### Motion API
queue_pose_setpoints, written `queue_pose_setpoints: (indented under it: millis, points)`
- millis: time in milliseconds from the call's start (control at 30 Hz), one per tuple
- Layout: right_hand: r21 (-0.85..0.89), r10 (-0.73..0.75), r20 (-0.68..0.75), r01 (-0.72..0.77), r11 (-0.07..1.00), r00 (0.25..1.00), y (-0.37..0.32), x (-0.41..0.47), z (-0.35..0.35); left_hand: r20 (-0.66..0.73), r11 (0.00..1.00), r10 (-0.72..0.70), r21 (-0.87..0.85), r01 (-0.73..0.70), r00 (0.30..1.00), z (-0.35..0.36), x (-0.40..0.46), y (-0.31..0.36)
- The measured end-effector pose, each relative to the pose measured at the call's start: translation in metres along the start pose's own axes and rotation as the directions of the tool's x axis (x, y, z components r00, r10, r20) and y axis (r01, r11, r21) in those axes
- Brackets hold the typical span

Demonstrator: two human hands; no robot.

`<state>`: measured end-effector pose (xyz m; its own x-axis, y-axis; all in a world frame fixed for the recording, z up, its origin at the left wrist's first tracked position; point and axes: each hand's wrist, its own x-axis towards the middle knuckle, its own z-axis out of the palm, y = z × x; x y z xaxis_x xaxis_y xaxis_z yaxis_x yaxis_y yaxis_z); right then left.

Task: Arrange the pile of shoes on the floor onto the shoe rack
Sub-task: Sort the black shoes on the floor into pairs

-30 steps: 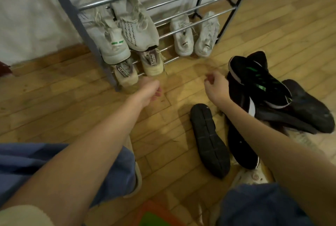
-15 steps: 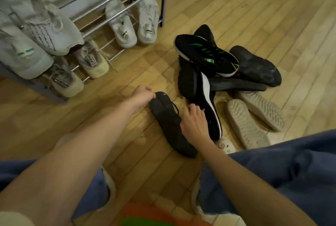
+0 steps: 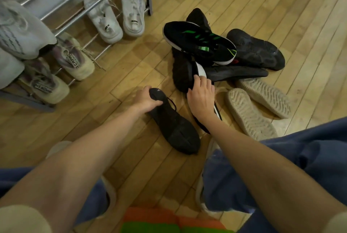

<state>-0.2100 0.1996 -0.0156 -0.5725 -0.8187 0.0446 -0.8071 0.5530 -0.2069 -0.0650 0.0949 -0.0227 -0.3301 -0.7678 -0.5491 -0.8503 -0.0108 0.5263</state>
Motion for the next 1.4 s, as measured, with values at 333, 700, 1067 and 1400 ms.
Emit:
queue_pose_setpoints:
  millis: [333, 700, 1067, 1400]
  points:
    - [-0.057, 0.226, 0.174, -0.219, 0.974, 0.958, -0.032, 0.049, 0.008, 0.044, 0.992, -0.07, -0.105, 0.074, 0.997, -0.012, 0.008, -0.01]
    - [0.715, 0.257, 0.313, -0.405, 0.57, 0.914, -0.06, 0.076, -0.059, 0.277, 0.961, -0.196, -0.139, 0.241, 0.941, -0.024, -0.011, -0.02]
    - [0.739, 0.352, 0.034, -0.261, 0.622, 0.935, -0.07, 0.065, -0.11, -0.059, 0.891, -0.083, -0.451, 0.048, 0.995, -0.139, -0.036, 0.015]
    - [0.79, 0.345, -0.119, -0.122, 0.6, 0.931, -0.115, 0.057, -0.16, -0.226, 0.873, 0.474, 0.243, -0.422, 0.851, -0.149, -0.066, -0.002]
